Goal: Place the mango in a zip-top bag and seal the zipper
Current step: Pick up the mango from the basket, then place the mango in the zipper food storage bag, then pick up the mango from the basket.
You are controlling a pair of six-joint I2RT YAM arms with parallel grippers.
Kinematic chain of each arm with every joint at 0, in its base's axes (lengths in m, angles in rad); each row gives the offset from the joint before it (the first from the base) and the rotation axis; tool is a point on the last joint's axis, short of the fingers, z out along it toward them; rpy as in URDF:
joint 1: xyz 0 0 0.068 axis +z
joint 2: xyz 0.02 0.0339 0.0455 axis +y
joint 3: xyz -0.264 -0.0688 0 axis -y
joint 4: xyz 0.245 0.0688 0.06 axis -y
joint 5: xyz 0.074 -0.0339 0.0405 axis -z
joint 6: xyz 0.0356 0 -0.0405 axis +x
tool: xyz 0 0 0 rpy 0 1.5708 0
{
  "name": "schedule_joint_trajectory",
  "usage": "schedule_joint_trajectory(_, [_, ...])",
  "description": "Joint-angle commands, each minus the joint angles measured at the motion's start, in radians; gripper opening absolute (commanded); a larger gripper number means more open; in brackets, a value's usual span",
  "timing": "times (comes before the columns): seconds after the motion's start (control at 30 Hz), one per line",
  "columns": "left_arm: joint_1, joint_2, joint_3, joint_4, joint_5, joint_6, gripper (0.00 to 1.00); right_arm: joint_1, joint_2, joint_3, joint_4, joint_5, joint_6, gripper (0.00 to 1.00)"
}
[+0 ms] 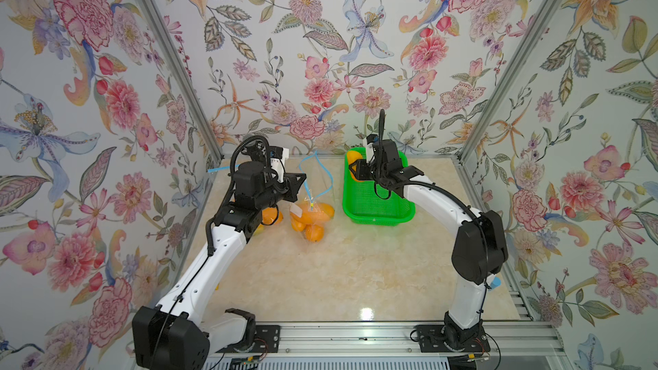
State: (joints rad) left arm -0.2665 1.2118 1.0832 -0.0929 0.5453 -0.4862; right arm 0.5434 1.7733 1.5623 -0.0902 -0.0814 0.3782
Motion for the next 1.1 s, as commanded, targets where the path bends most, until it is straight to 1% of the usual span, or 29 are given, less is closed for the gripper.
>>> schedule_joint_trajectory(0.0, [0.013,0.008,0.000,0.024,0.007,-0.002,0.00,0.079,-0.088,-0.115,0.444,-0.088,0.060,0.29])
schedule_joint_trajectory(0.1, [0.013,0.008,0.005,0.024,0.005,-0.003,0.00,0.155,-0.056,-0.112,0.544,-0.124,0.062,0.29])
schedule_joint_trajectory(0.17, [0.013,0.008,0.008,0.024,0.004,-0.005,0.00,0.183,-0.019,-0.100,0.587,-0.141,0.059,0.30])
schedule_joint_trajectory(0.37, [0.013,0.004,0.011,0.020,0.000,-0.005,0.00,0.217,0.087,-0.024,0.562,-0.145,0.056,0.34])
schedule_joint_trajectory(0.4, [0.013,0.000,0.012,0.021,-0.001,-0.004,0.00,0.217,0.092,-0.026,0.559,-0.144,0.055,0.38])
schedule_joint_trajectory(0.47, [0.014,-0.004,0.008,0.021,-0.004,-0.005,0.00,0.217,0.084,-0.045,0.578,-0.147,0.036,0.53])
schedule_joint_trajectory(0.5, [0.016,-0.005,0.006,0.023,-0.005,-0.003,0.00,0.217,0.076,-0.055,0.586,-0.147,0.025,0.57])
schedule_joint_trajectory(0.57, [0.018,-0.005,0.006,0.022,-0.005,-0.003,0.00,0.216,0.054,-0.067,0.585,-0.140,0.005,0.58])
schedule_joint_trajectory(0.6, [0.020,-0.005,0.005,0.022,-0.005,-0.002,0.00,0.216,0.043,-0.070,0.576,-0.140,0.001,0.61])
schedule_joint_trajectory(0.67, [0.023,-0.004,0.004,0.021,-0.003,-0.002,0.00,0.206,0.029,-0.064,0.554,-0.165,-0.008,0.70])
schedule_joint_trajectory(0.7, [0.026,-0.004,0.003,0.022,-0.002,0.000,0.00,0.200,0.021,-0.065,0.545,-0.175,-0.004,0.72])
schedule_joint_trajectory(0.77, [0.030,-0.006,0.001,0.022,-0.002,0.000,0.00,0.182,-0.011,-0.085,0.549,-0.198,0.000,0.72])
schedule_joint_trajectory(0.83, [0.032,-0.008,0.001,0.020,-0.001,0.003,0.00,0.153,-0.070,-0.146,0.565,-0.180,0.006,0.73])
schedule_joint_trajectory(0.9, [0.037,-0.010,0.004,0.014,0.000,0.006,0.00,0.111,-0.134,-0.207,0.520,-0.106,0.011,0.73])
schedule_joint_trajectory(0.97, [0.039,-0.015,0.005,0.013,0.003,0.009,0.00,0.037,-0.143,-0.218,0.407,-0.031,0.021,0.75])
schedule_joint_trajectory(1.0, [0.038,-0.017,0.004,0.017,0.005,0.009,0.00,0.003,-0.120,-0.205,0.312,0.019,0.054,0.77])
schedule_joint_trajectory(1.07, [0.039,-0.017,0.002,0.021,0.010,0.012,0.00,-0.056,-0.049,-0.175,0.180,0.092,0.140,0.81])
